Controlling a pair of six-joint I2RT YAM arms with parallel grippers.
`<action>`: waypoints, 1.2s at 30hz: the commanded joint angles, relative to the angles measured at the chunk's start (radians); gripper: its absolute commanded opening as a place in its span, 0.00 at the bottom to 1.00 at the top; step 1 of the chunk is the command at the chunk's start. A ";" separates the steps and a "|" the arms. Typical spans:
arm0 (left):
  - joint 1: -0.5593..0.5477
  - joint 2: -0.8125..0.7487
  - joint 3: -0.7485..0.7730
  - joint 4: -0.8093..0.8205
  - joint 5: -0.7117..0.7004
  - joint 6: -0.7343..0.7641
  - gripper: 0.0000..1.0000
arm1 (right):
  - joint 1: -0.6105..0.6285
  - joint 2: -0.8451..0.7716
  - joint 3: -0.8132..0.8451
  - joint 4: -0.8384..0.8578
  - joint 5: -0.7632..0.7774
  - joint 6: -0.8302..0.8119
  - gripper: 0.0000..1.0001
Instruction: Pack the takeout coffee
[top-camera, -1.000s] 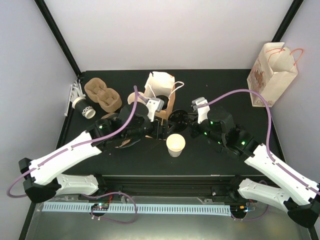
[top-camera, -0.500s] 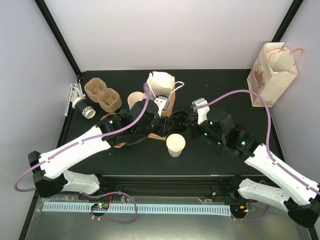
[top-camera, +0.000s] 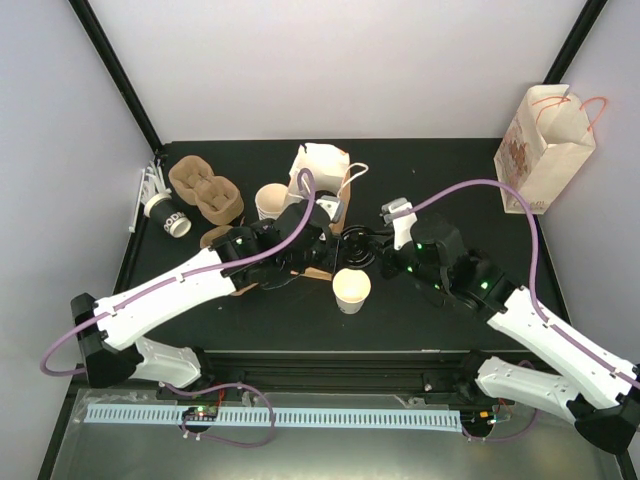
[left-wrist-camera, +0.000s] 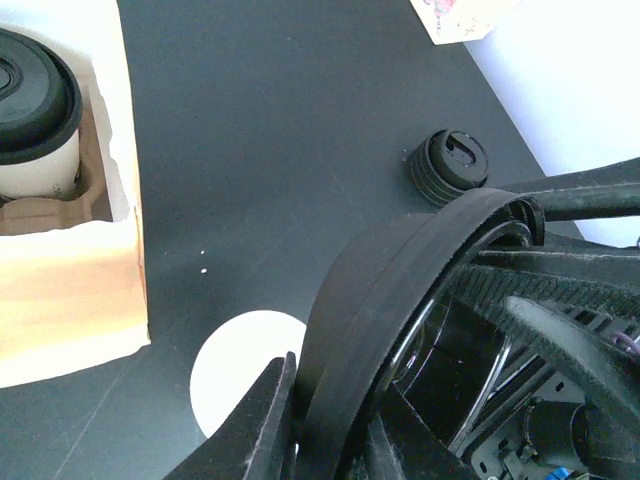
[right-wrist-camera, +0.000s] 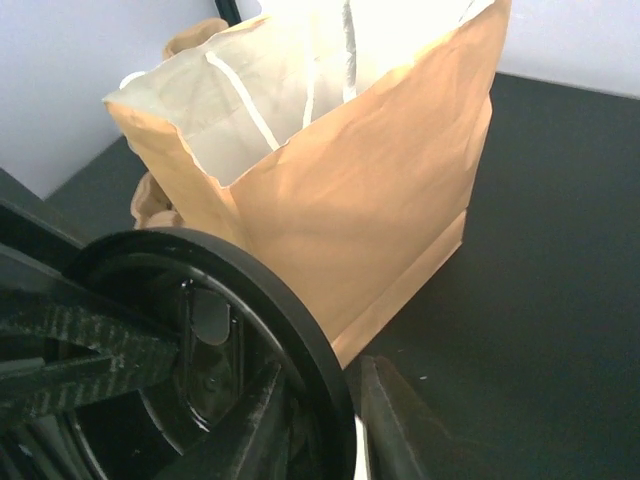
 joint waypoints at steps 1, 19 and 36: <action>0.000 -0.010 -0.010 0.021 -0.004 -0.008 0.08 | 0.007 -0.014 0.012 0.015 -0.004 0.014 0.30; 0.309 -0.189 -0.235 0.246 0.698 -0.122 0.06 | 0.006 -0.234 -0.106 0.188 -0.301 -0.077 1.00; 0.430 -0.268 -0.408 0.968 1.258 -0.807 0.06 | 0.006 -0.266 -0.138 0.524 -0.503 -0.612 1.00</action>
